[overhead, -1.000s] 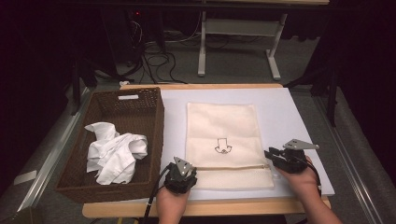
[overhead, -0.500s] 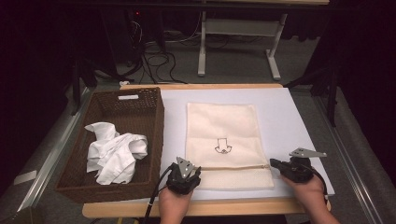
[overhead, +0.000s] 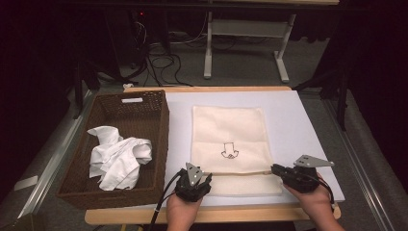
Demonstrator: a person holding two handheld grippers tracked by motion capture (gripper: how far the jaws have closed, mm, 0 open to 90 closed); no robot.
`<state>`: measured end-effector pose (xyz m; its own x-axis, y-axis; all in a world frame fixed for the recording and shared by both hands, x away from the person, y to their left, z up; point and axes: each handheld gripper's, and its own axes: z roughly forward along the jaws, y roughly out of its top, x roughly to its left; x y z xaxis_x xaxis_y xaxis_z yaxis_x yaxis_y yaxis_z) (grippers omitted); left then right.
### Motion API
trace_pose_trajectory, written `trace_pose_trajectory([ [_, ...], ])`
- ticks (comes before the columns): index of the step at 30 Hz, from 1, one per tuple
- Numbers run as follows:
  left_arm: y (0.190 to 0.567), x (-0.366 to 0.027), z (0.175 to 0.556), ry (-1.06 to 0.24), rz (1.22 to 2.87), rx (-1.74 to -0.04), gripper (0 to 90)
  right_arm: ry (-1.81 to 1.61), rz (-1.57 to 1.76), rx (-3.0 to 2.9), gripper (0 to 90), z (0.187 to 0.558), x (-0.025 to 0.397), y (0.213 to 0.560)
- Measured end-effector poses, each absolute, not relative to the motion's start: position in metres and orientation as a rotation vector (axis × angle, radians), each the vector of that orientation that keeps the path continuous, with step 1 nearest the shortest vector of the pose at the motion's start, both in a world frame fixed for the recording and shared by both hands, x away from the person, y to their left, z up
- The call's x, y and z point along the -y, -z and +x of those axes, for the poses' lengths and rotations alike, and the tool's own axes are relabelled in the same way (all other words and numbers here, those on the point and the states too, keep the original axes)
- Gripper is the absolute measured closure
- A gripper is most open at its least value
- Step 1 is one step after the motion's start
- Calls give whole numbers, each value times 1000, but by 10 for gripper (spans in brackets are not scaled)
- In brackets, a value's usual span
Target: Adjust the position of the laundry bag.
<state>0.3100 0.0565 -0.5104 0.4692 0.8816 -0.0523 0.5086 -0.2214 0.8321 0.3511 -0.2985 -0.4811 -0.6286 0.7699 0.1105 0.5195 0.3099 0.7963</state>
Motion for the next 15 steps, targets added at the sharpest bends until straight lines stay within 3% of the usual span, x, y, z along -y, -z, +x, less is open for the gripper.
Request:
trace_pose_trajectory([
  [8,509,-51,310,-535,1877,-1135,476,-1198,1282,-2206,631,343,314,485],
  [15,510,-45,313,-525,1889,-1112,452,-1180,1293,-2171,597,349,306,485],
])
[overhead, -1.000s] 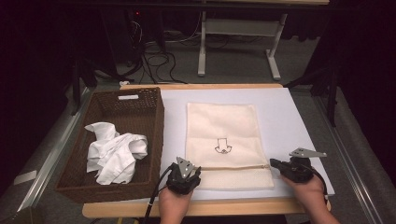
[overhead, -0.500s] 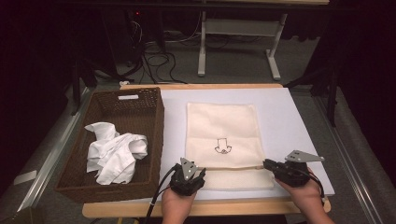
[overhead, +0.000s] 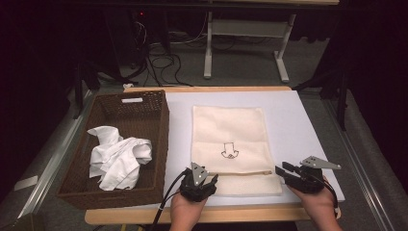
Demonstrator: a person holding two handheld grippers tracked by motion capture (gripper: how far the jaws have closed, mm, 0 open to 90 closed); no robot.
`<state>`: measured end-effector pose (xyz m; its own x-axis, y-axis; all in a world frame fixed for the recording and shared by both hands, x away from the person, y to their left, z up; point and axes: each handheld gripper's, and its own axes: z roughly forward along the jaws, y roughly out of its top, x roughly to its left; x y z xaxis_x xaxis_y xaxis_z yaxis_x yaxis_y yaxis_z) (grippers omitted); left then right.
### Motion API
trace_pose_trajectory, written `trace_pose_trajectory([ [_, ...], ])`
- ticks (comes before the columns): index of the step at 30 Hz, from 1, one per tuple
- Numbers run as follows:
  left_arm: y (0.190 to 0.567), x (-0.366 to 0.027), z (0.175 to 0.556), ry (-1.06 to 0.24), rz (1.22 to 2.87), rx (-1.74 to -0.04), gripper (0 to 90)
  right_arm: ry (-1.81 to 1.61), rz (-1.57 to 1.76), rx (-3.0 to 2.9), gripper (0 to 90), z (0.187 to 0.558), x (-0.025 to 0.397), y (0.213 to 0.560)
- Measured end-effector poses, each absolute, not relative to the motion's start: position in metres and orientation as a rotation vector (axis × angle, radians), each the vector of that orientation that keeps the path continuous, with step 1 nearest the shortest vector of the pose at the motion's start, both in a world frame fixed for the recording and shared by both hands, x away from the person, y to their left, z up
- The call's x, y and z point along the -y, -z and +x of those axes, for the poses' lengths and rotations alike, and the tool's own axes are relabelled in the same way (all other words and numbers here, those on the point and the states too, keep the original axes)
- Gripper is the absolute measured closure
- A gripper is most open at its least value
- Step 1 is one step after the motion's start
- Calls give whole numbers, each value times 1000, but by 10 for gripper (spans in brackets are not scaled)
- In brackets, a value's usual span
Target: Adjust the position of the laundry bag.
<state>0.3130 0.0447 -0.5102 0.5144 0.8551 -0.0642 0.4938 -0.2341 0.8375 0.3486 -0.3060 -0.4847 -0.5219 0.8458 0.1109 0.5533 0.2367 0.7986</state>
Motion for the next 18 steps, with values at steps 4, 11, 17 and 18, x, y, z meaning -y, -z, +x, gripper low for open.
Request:
trace_pose_trajectory([
  [4,510,-43,313,-522,1889,-1097,448,-1165,1289,-2181,607,352,311,489],
  [11,509,-42,314,-516,1888,-1096,440,-1124,1345,-2254,546,361,311,503],
  [17,509,-43,314,-517,1887,-1095,437,-1091,1331,-2324,532,363,304,510],
  [18,509,-43,314,-517,1887,-1095,437,-1086,1314,-2320,534,362,302,510],
])
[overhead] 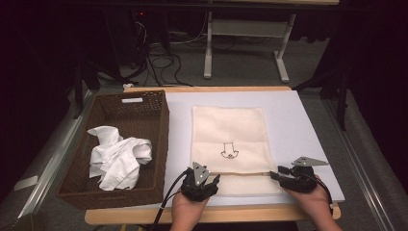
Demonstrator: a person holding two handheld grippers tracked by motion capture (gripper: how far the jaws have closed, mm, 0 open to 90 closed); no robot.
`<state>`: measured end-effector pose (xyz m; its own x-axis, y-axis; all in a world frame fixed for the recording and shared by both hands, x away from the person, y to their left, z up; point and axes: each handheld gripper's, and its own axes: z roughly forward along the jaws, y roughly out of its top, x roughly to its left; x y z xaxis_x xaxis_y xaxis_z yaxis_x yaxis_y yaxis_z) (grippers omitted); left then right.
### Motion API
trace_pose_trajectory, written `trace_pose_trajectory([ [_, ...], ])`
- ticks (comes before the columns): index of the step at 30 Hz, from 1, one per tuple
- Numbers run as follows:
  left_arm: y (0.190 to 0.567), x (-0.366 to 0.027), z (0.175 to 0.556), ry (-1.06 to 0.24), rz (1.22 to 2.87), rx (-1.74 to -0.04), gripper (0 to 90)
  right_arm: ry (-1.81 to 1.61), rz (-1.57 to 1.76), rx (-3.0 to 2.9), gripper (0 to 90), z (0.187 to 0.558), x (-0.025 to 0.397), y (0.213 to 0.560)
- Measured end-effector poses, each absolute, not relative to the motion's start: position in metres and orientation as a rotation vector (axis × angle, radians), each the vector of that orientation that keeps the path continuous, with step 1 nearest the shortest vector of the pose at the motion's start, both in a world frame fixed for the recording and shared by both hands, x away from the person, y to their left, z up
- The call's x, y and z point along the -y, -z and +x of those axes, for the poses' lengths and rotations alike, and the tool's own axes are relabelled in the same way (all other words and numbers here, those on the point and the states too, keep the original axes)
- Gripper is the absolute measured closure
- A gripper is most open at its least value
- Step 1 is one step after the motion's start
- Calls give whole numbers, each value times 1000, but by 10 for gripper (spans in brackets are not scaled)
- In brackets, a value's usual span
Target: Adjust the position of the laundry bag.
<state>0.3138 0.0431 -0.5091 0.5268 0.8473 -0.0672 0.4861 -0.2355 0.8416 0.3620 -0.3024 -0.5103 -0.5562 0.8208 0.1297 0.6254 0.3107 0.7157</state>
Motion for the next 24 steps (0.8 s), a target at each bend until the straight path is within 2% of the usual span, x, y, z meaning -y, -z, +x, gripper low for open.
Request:
trace_pose_trajectory([
  [13,510,-41,313,-514,1898,-1089,433,-1103,1325,-2351,696,360,301,510],
  [14,510,-41,313,-513,1898,-1090,433,-1104,1317,-2365,738,360,301,510],
  [20,509,-41,312,-510,1892,-1081,433,-1102,1298,-2364,818,358,299,507],
  [24,509,-41,311,-499,1876,-1075,430,-1119,1285,-2357,840,356,297,505],
])
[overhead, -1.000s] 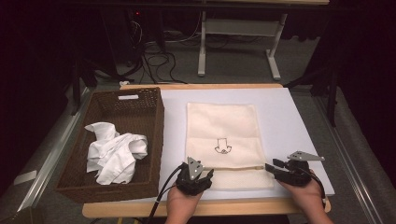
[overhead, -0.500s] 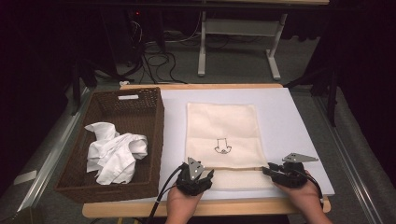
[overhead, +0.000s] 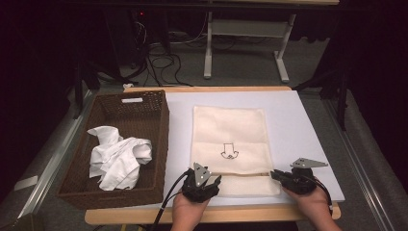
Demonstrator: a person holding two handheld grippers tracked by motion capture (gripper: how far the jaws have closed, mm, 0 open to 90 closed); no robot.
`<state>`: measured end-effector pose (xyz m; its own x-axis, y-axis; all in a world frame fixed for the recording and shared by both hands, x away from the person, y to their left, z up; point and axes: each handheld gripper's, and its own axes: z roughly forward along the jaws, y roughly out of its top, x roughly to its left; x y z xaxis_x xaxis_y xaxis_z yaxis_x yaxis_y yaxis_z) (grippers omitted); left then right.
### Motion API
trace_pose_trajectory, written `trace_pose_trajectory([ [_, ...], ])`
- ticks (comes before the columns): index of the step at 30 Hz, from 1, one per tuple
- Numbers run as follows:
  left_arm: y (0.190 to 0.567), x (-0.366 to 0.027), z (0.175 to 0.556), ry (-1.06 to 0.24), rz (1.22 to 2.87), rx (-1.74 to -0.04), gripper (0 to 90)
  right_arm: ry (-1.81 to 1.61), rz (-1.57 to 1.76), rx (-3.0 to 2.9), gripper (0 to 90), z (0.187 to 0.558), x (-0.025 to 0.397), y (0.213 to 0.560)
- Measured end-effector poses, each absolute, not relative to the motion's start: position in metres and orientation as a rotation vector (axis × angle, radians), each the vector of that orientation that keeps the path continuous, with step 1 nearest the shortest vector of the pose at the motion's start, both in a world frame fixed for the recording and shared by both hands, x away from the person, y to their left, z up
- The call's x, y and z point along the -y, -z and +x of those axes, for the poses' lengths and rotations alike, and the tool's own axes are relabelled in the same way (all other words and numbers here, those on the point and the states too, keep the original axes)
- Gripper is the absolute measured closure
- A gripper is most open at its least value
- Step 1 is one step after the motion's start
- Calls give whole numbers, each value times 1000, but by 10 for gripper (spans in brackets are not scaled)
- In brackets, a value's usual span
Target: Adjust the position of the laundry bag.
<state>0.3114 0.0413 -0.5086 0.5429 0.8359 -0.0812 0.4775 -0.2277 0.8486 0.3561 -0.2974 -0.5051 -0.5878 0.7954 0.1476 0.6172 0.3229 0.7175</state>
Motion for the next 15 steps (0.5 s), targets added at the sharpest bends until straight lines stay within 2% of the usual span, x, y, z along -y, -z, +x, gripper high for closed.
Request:
trace_pose_trajectory([
  [15,511,-32,309,-484,1861,-1011,397,-1165,1223,-2332,845,349,296,497],
])
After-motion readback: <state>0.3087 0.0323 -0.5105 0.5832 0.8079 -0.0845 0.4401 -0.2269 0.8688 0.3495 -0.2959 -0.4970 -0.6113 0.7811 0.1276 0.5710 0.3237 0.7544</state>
